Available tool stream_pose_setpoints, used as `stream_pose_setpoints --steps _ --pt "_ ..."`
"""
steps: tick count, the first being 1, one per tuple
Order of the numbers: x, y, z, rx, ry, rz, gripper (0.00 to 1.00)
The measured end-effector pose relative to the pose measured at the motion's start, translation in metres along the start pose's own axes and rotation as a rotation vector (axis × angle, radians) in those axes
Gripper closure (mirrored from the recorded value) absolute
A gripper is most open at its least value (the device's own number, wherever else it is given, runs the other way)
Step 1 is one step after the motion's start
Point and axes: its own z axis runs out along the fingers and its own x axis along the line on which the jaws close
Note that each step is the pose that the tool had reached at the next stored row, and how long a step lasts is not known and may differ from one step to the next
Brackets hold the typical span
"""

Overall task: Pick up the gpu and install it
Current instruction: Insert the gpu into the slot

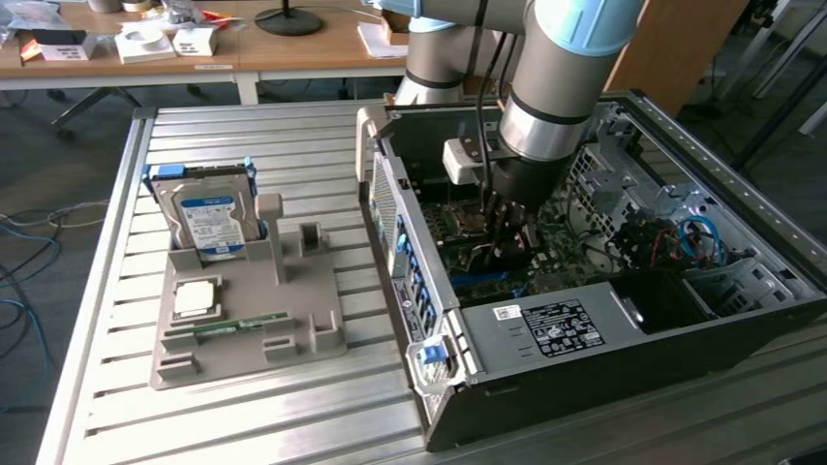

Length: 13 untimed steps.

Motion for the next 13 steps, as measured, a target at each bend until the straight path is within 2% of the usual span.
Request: stream_pose_setpoints --steps 13 --pt "-0.0002 0.0 0.0002 -0.0002 -0.0006 -0.009 0.73"
